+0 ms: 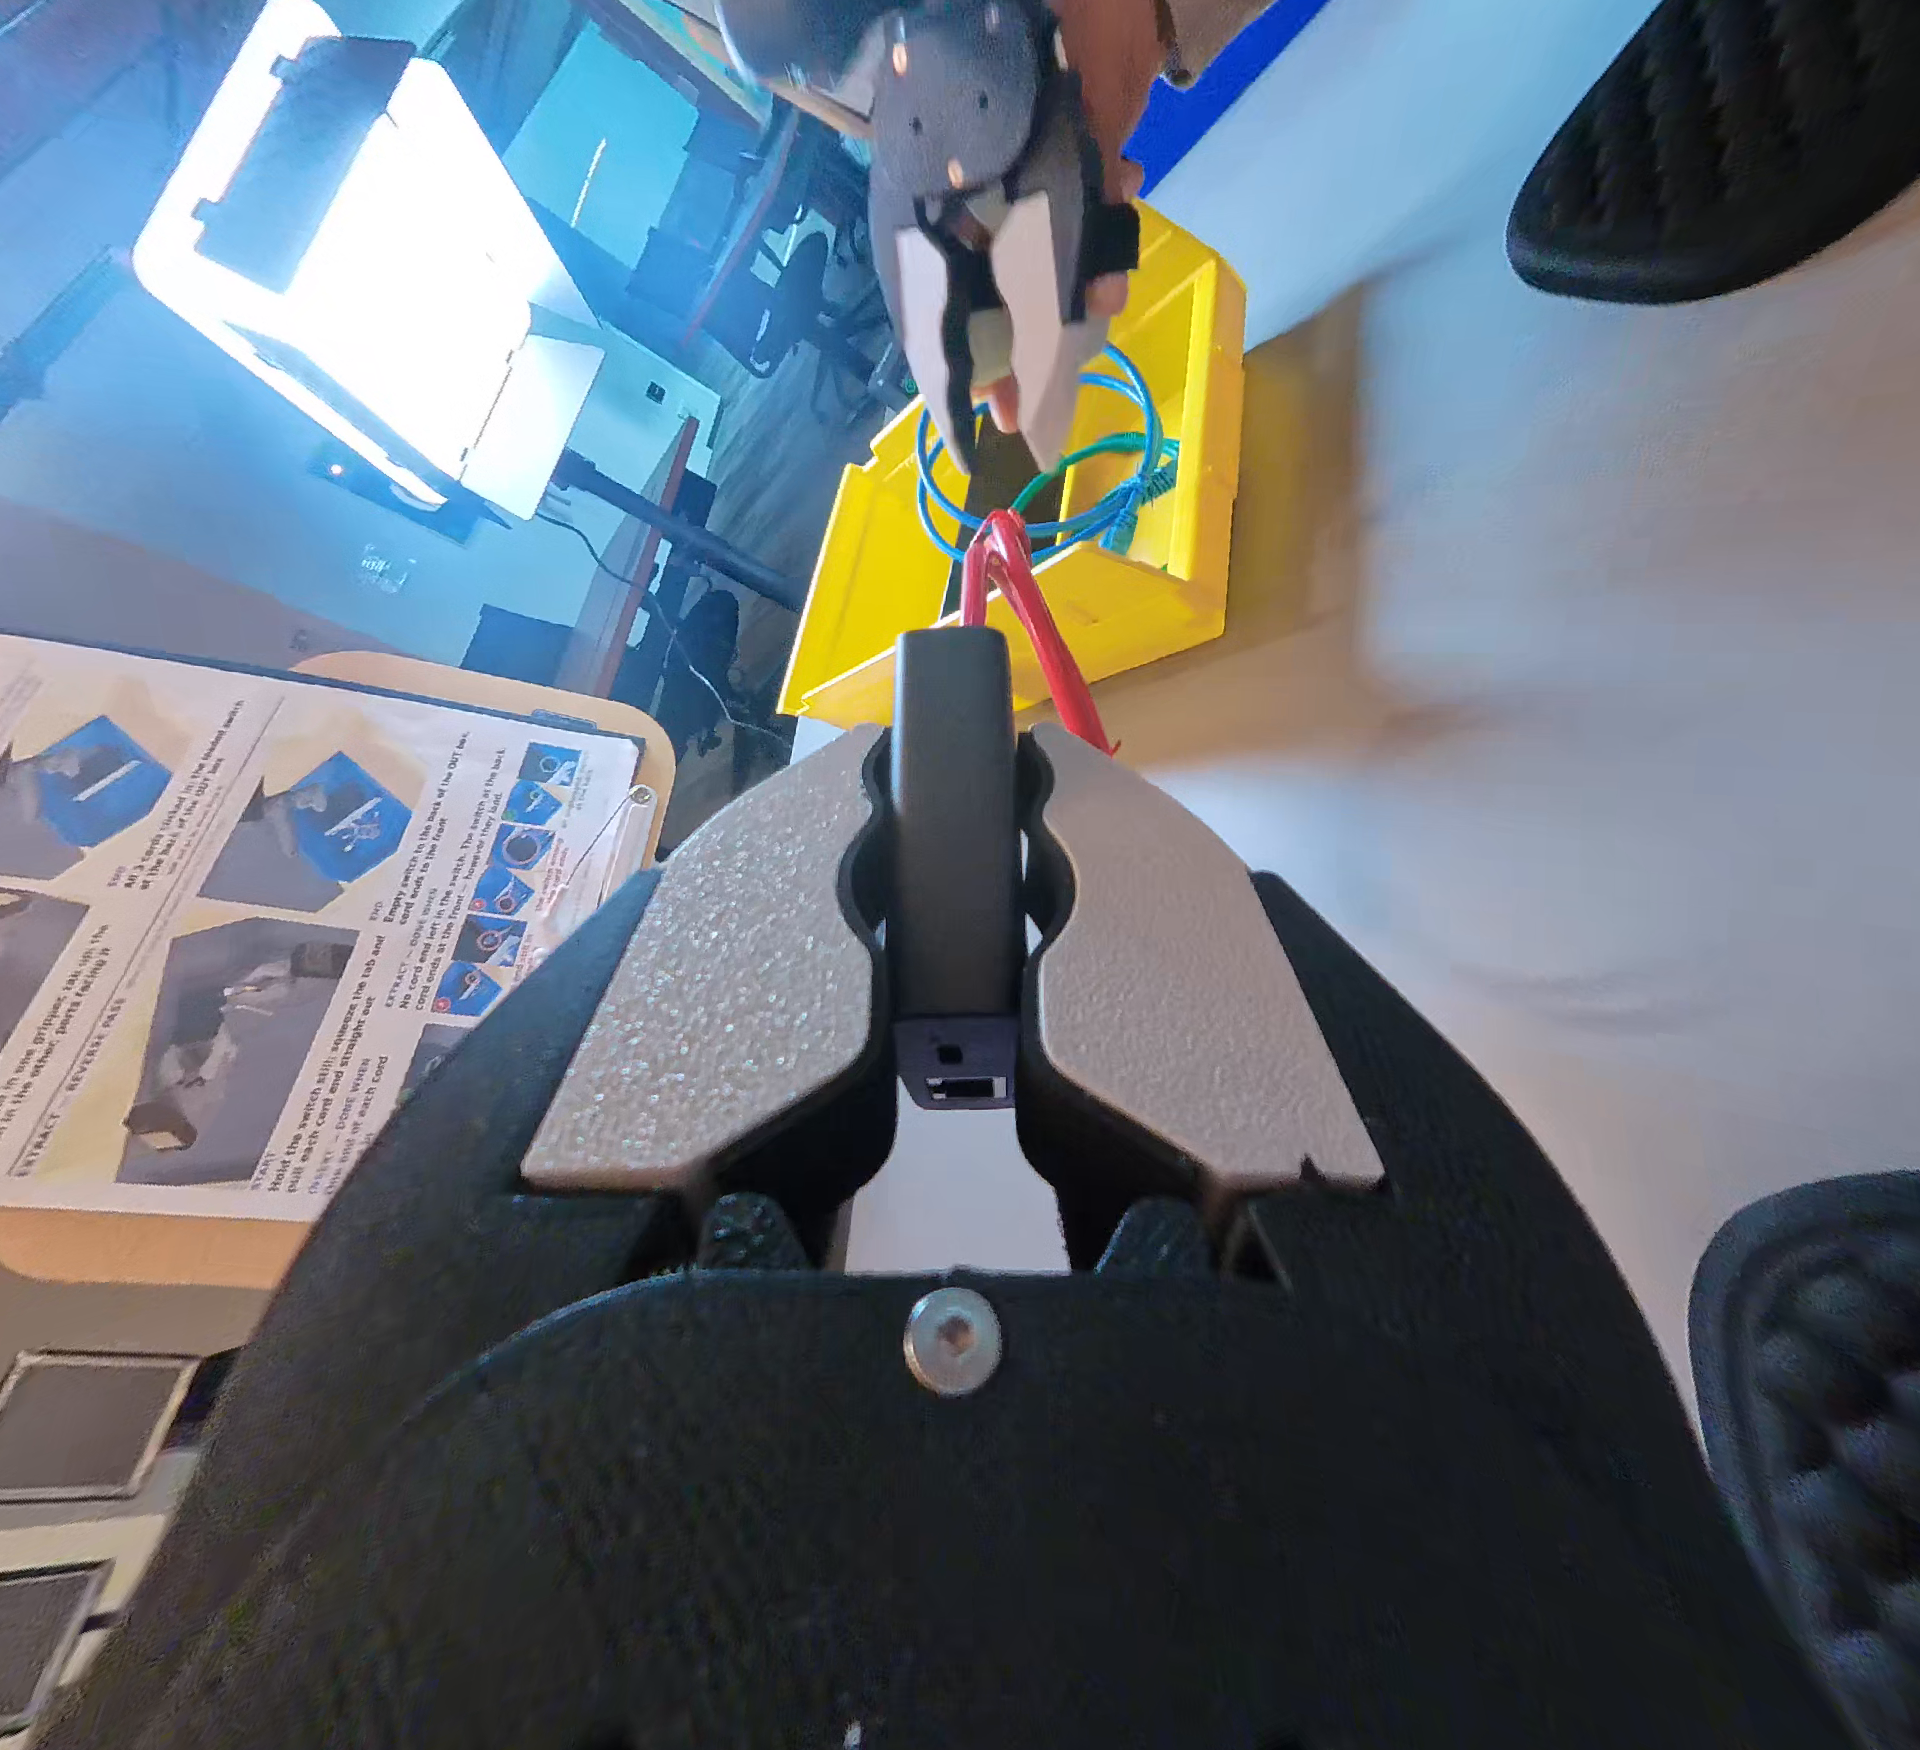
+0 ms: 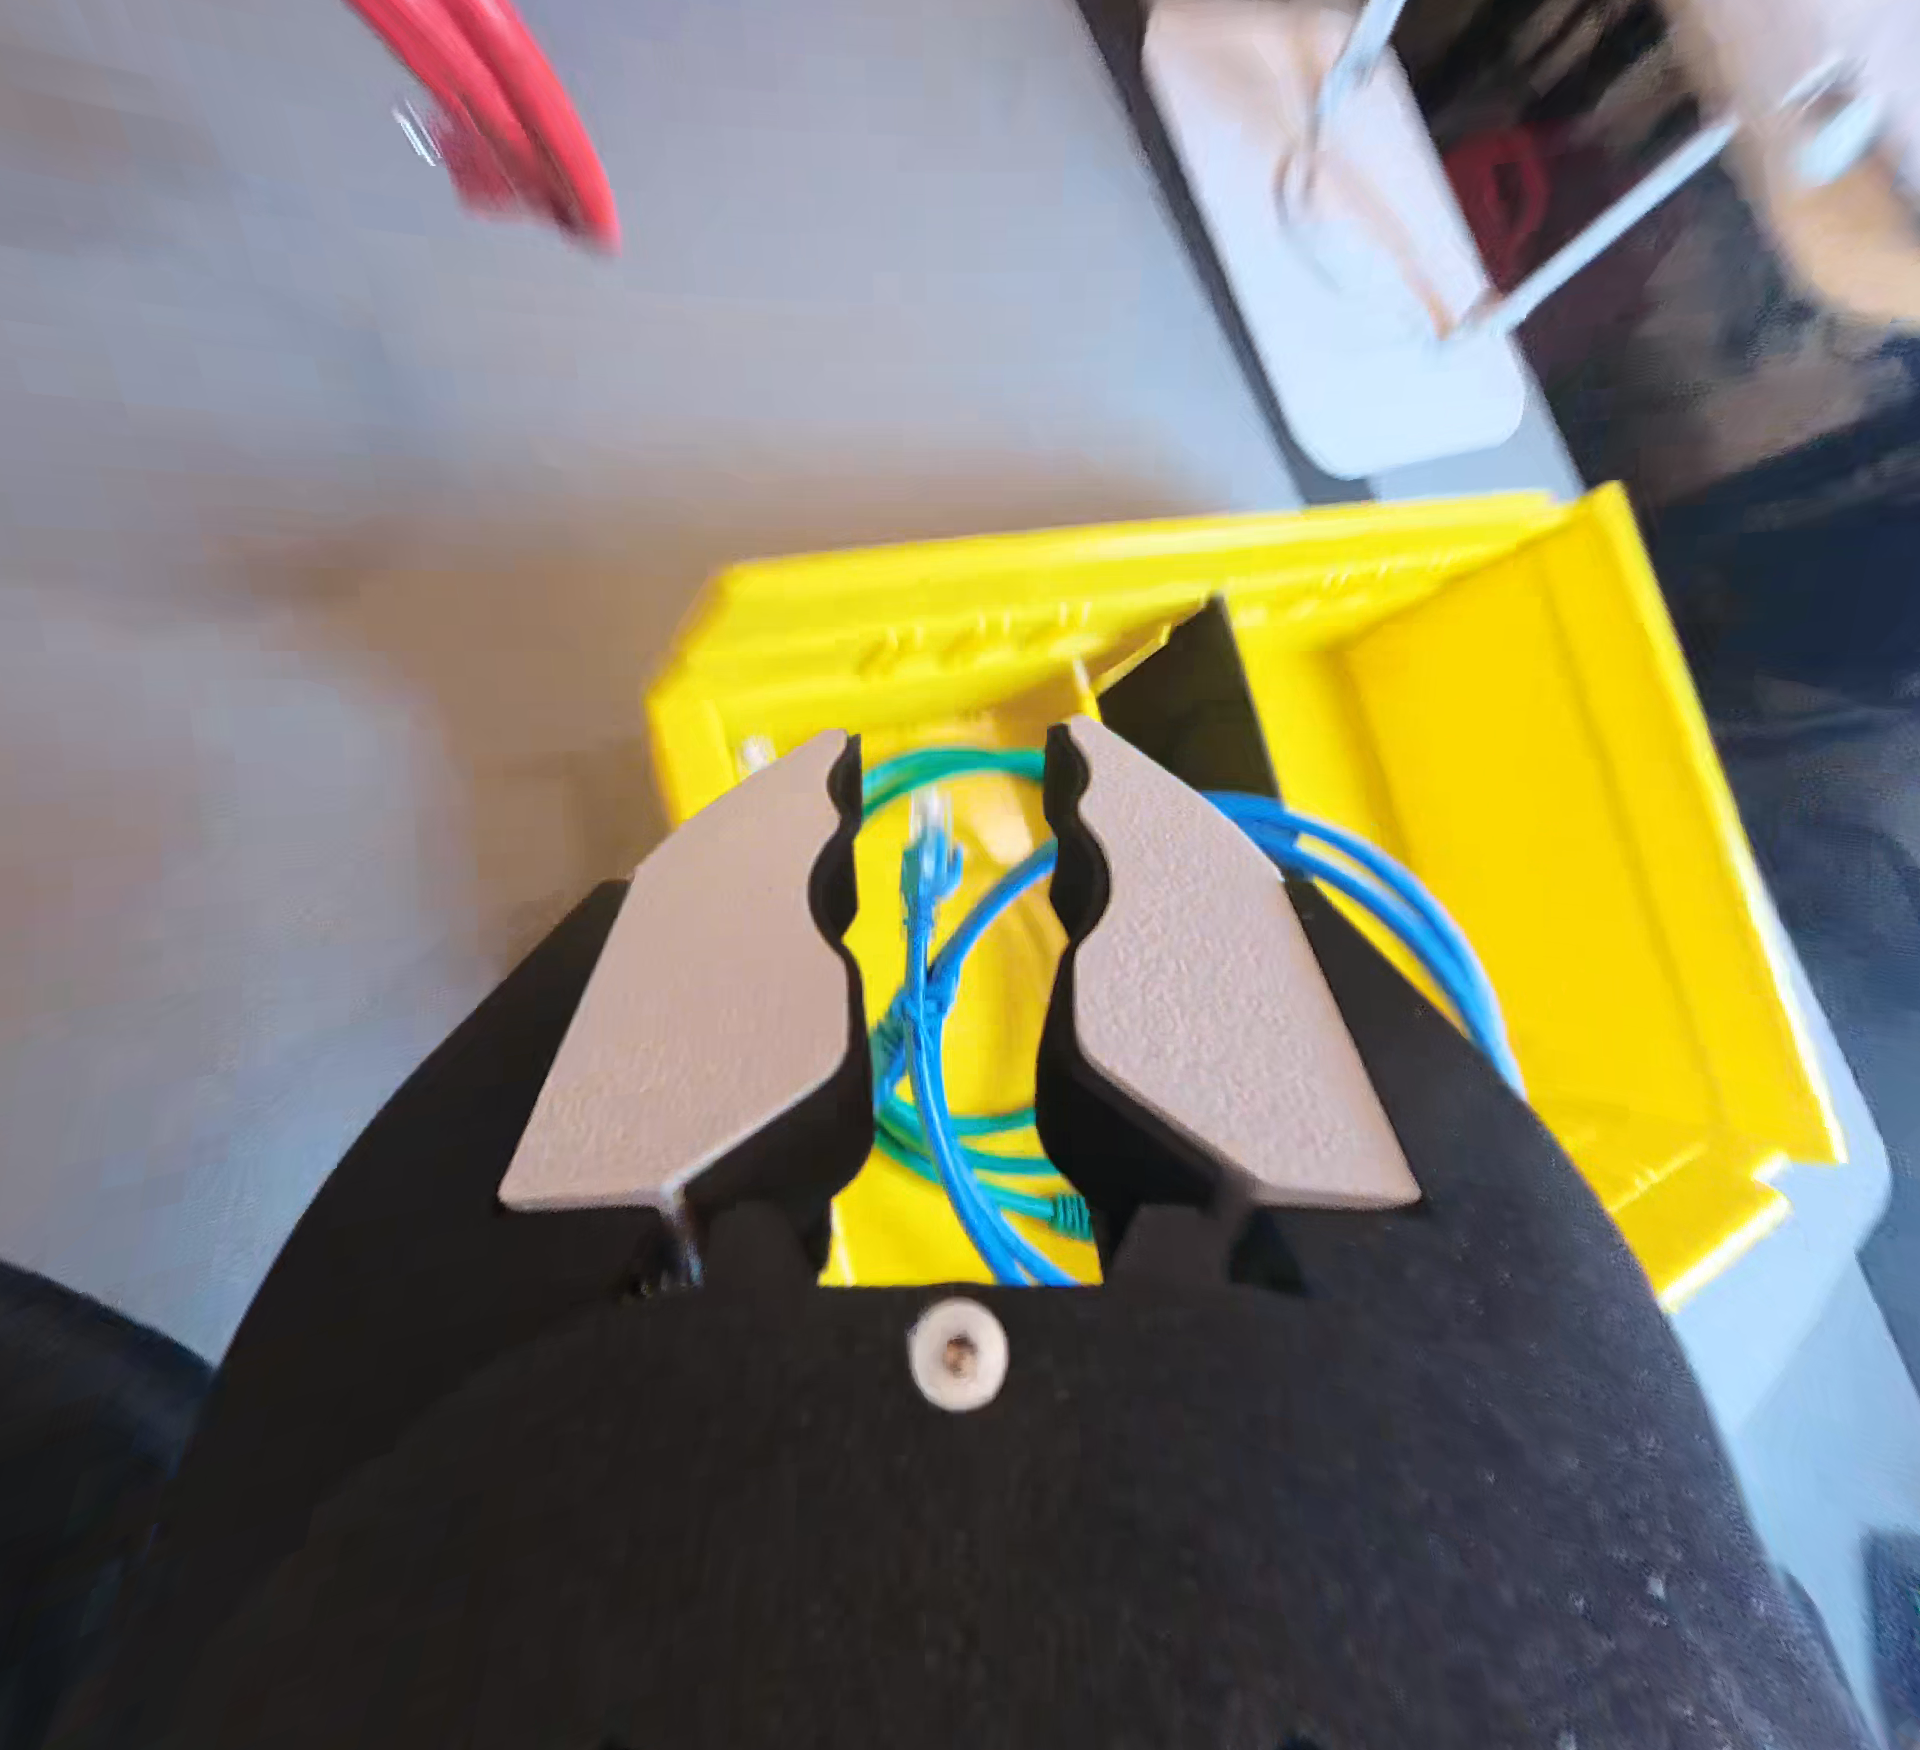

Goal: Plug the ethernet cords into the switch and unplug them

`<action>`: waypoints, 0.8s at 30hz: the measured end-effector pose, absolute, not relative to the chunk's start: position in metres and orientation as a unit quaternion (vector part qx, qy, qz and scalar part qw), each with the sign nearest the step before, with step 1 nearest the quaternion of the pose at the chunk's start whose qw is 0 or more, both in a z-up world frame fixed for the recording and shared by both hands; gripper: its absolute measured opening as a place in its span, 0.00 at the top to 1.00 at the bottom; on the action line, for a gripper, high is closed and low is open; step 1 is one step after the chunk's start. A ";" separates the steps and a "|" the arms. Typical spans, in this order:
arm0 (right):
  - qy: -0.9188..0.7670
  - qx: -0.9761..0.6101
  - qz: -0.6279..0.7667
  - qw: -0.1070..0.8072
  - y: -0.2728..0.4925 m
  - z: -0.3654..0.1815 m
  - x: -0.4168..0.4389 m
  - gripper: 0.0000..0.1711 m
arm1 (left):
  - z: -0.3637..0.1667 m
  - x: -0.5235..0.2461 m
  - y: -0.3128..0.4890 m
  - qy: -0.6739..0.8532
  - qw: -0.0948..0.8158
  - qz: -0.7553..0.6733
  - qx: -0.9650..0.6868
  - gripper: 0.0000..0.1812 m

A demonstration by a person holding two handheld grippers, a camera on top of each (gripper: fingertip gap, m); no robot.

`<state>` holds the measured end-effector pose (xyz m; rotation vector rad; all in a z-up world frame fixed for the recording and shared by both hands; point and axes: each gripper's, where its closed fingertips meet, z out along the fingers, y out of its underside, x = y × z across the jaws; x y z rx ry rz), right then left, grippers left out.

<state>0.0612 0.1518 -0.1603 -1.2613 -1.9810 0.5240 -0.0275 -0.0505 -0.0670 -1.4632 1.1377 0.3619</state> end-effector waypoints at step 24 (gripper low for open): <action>-0.810 -0.199 0.206 0.512 -0.029 -0.116 -0.007 0.92 | -0.111 0.003 -0.034 0.537 0.557 0.096 -0.626 0.88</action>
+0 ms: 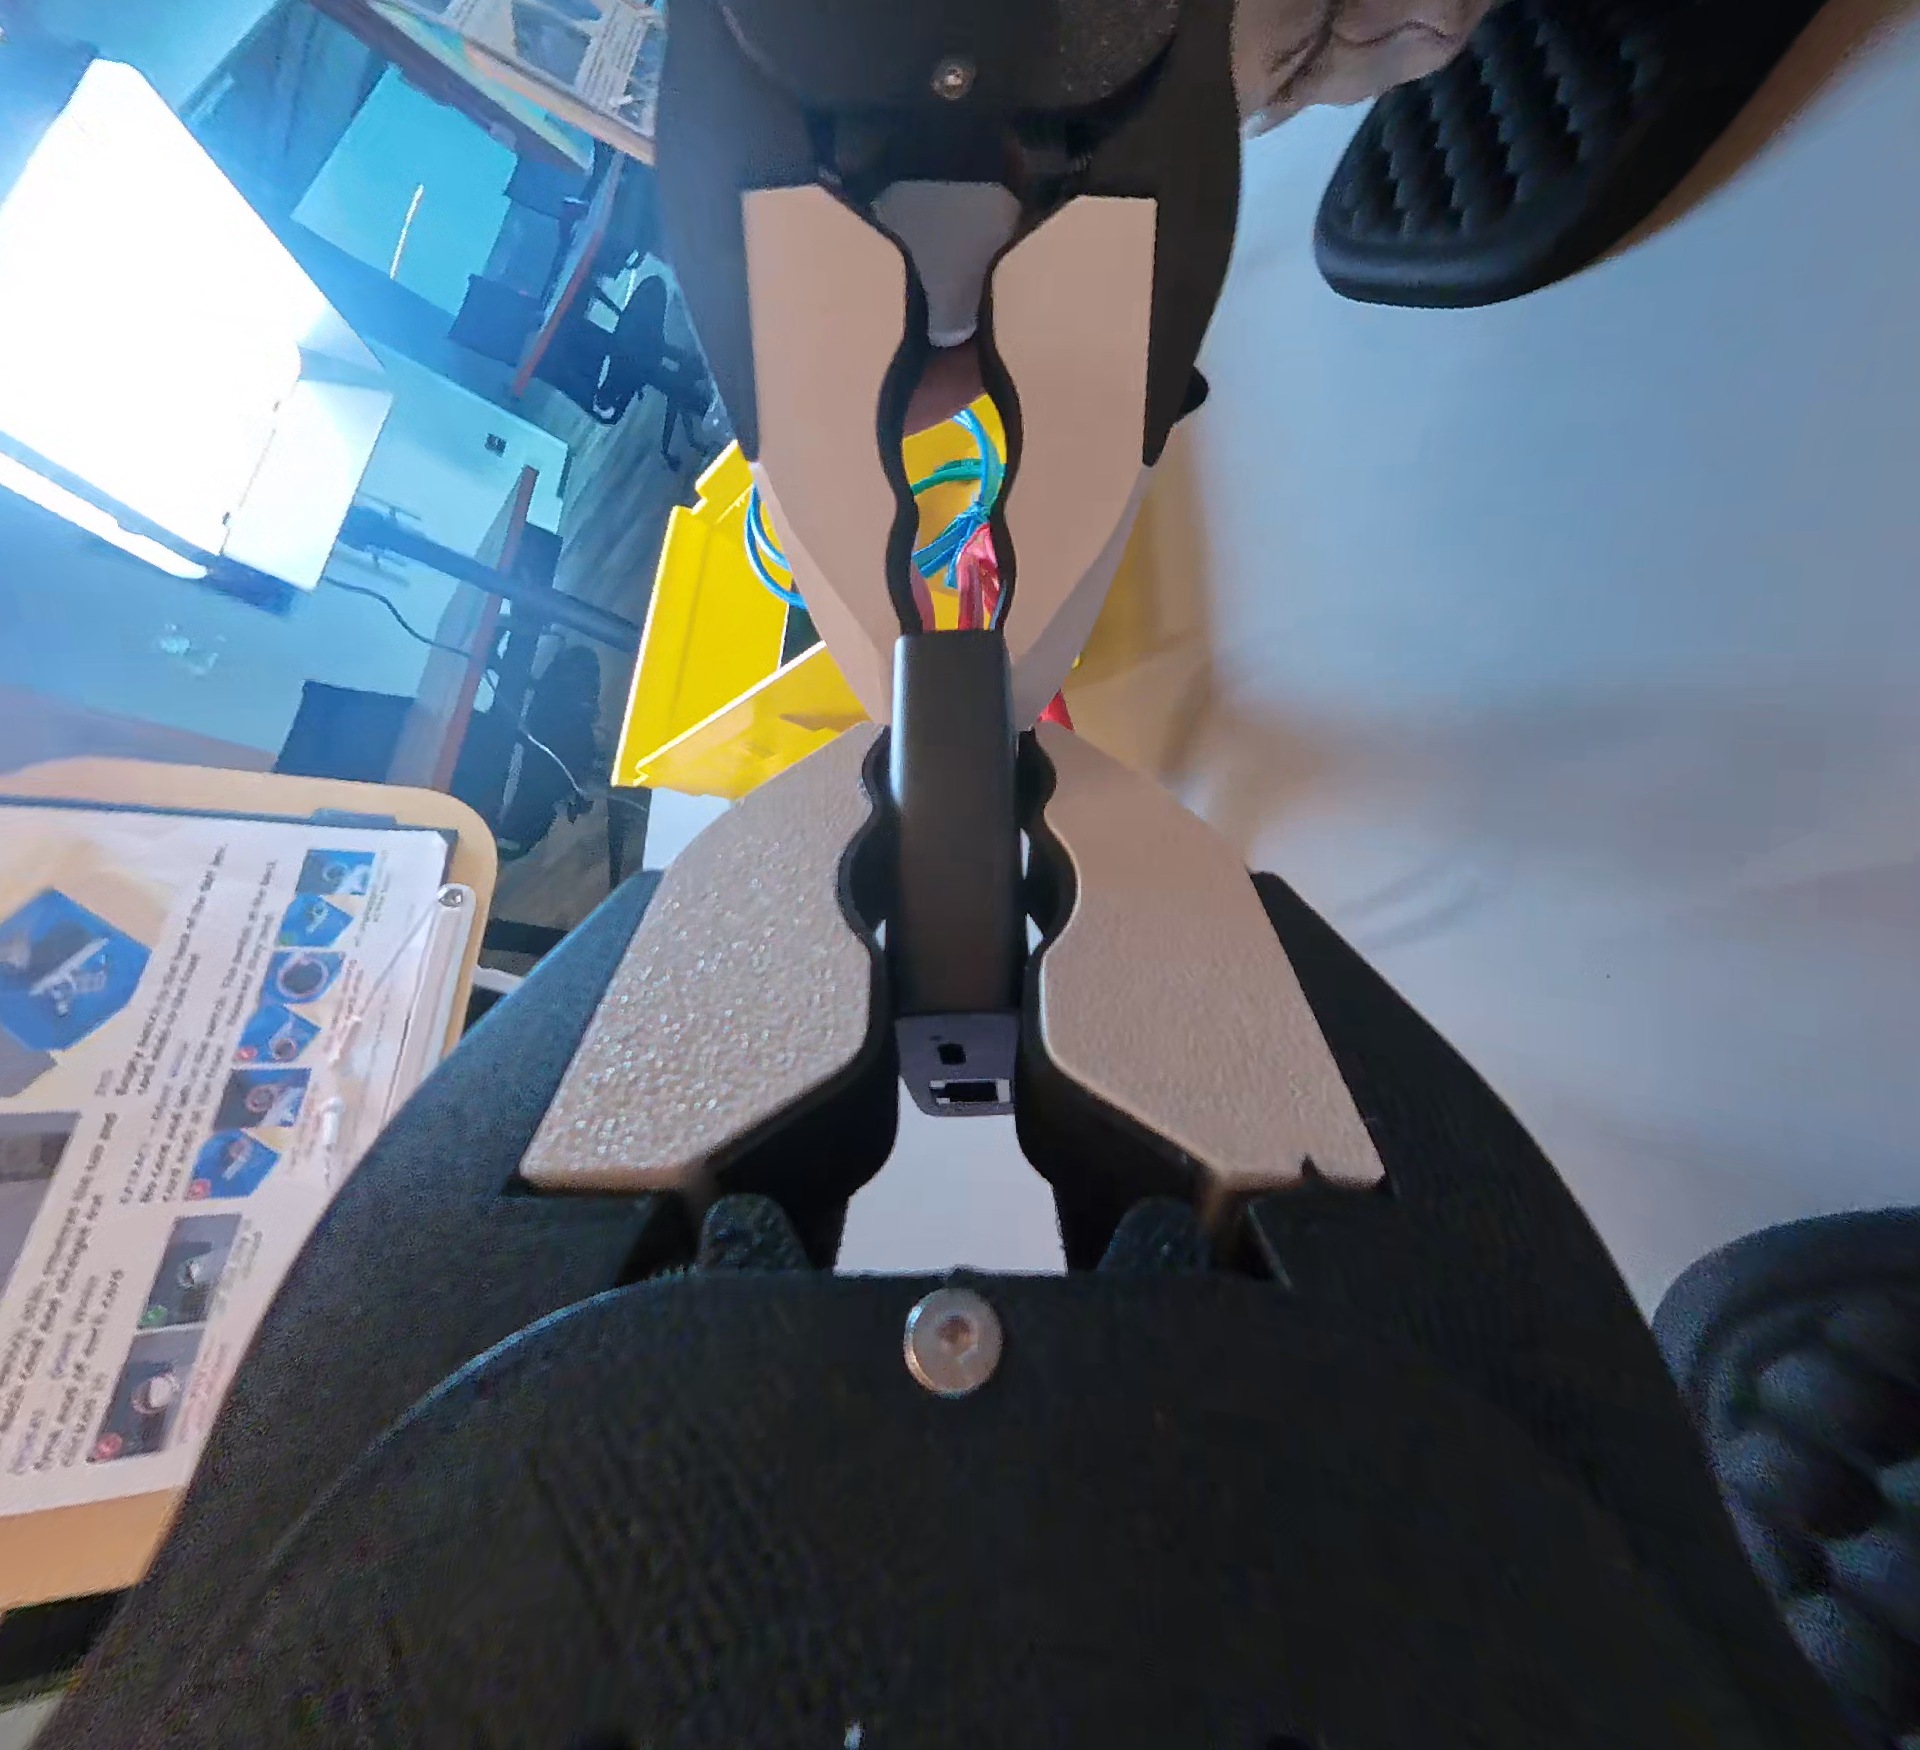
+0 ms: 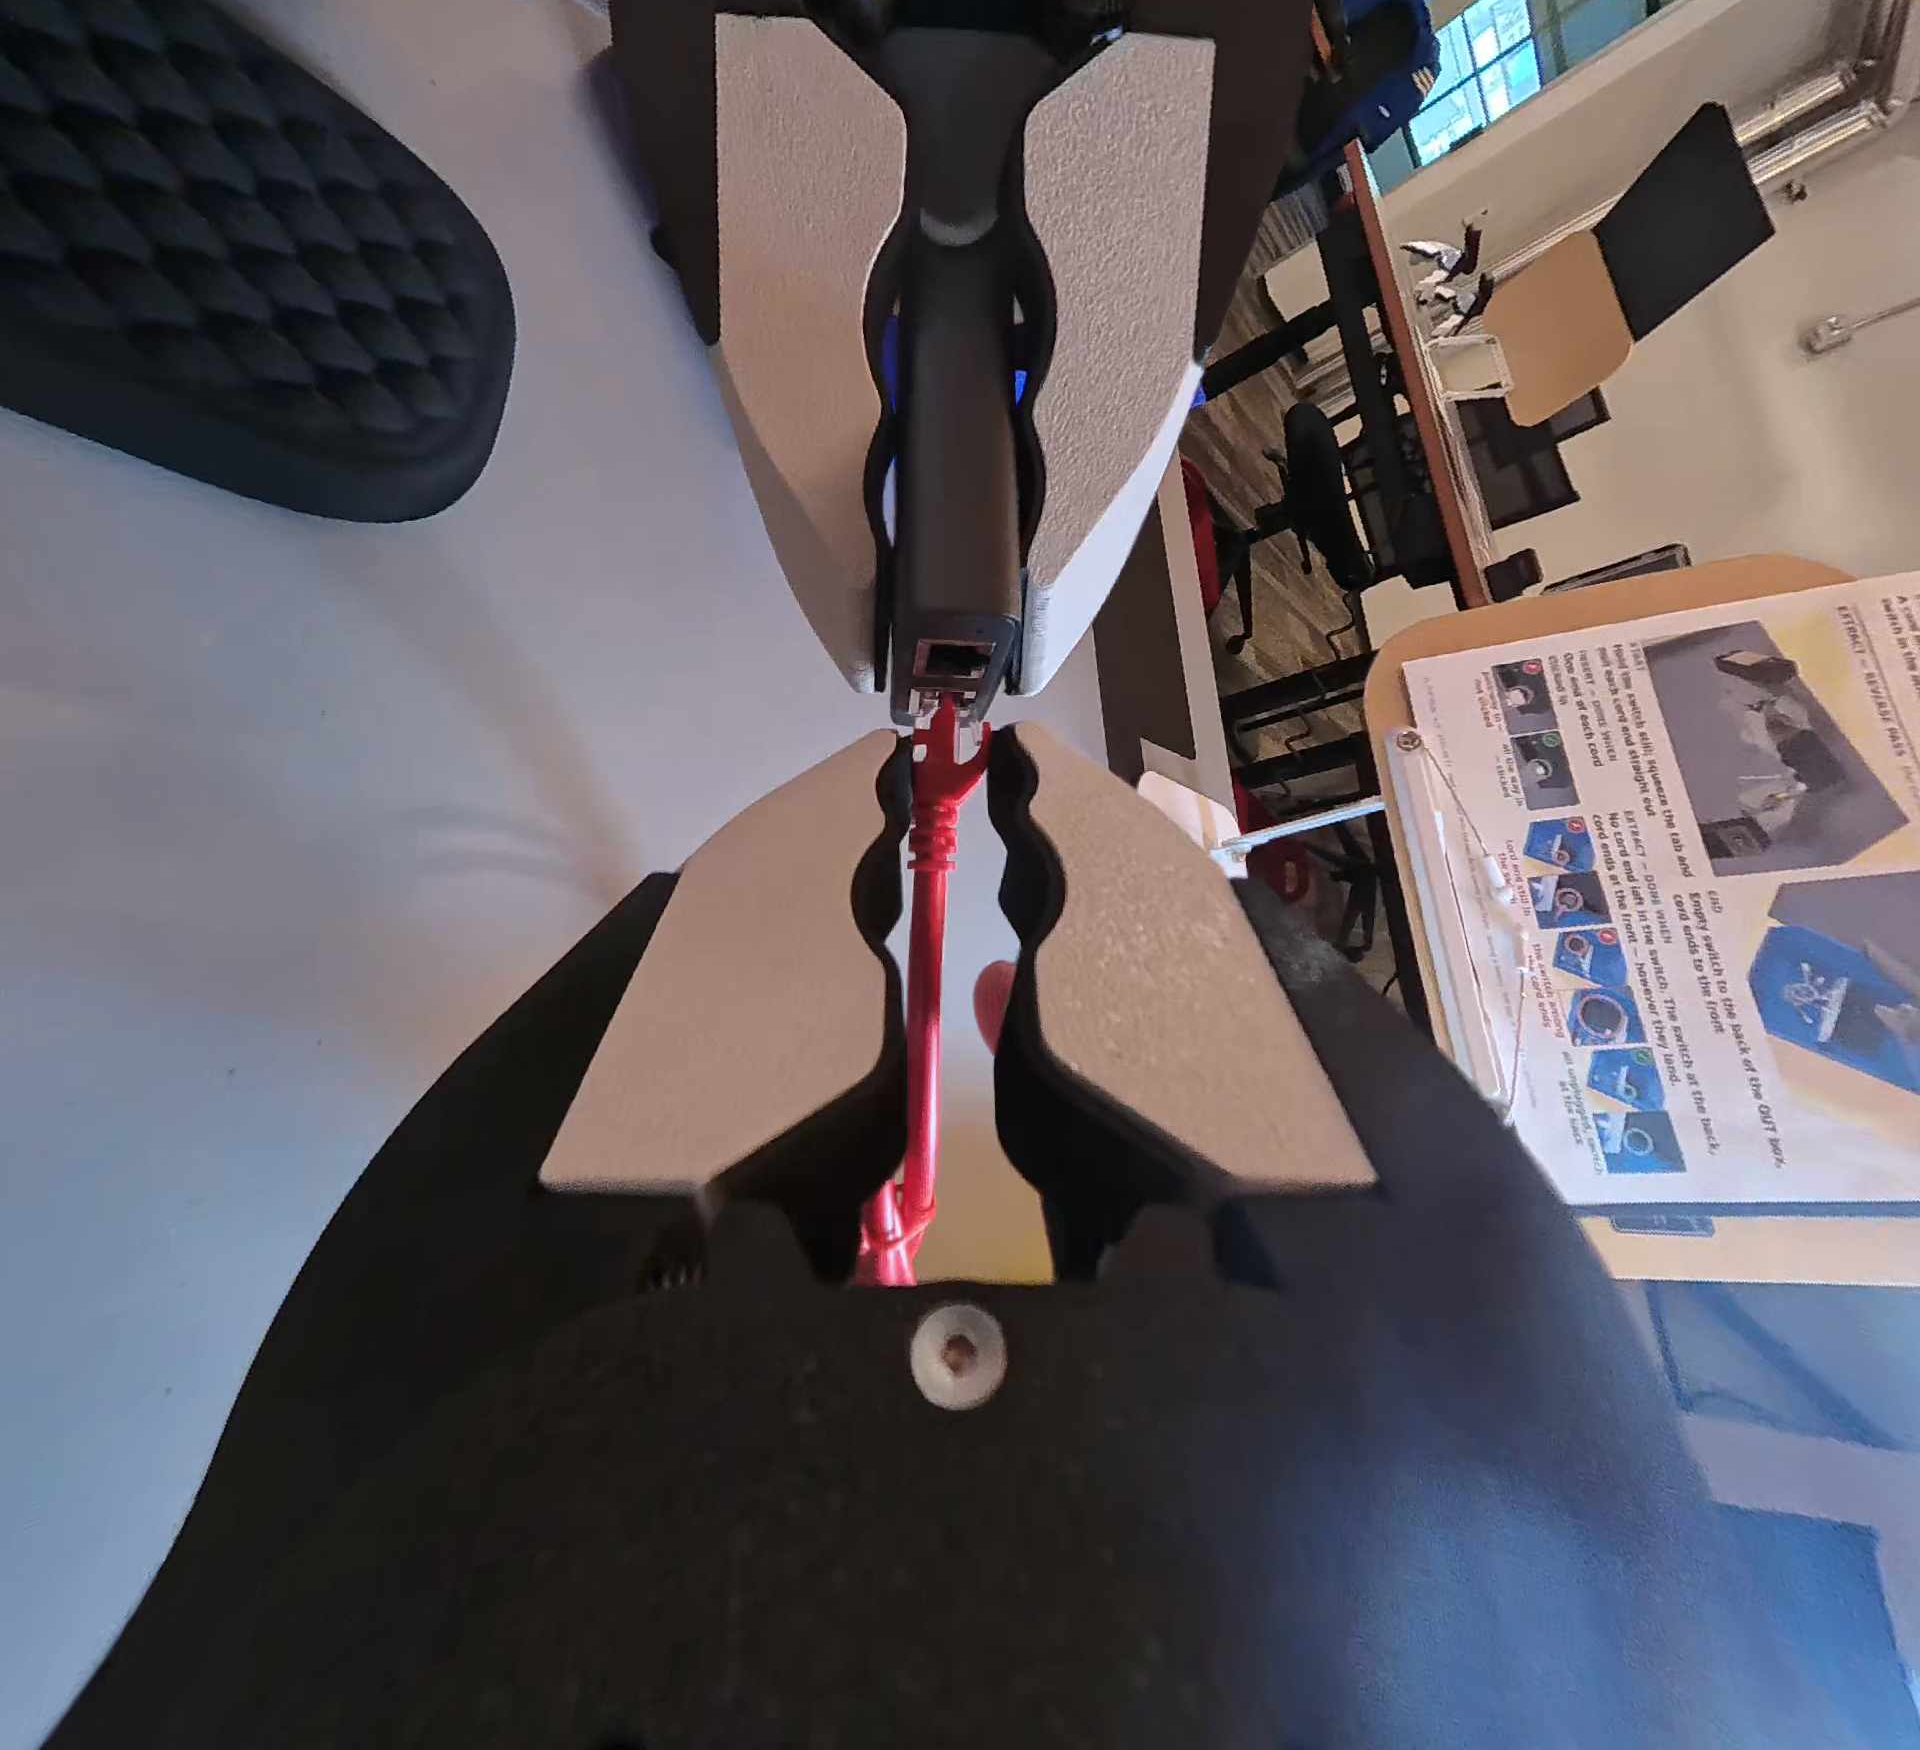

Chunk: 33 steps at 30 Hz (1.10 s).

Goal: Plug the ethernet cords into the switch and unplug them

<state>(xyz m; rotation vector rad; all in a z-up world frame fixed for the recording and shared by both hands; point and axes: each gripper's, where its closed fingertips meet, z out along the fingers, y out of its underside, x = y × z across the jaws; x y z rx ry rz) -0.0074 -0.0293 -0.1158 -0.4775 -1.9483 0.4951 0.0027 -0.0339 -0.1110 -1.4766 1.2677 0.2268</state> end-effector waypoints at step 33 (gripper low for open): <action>-0.761 -0.326 0.039 0.559 0.167 -0.044 0.072 0.92 | -0.072 -0.028 -0.054 0.509 0.574 0.151 -0.623 0.88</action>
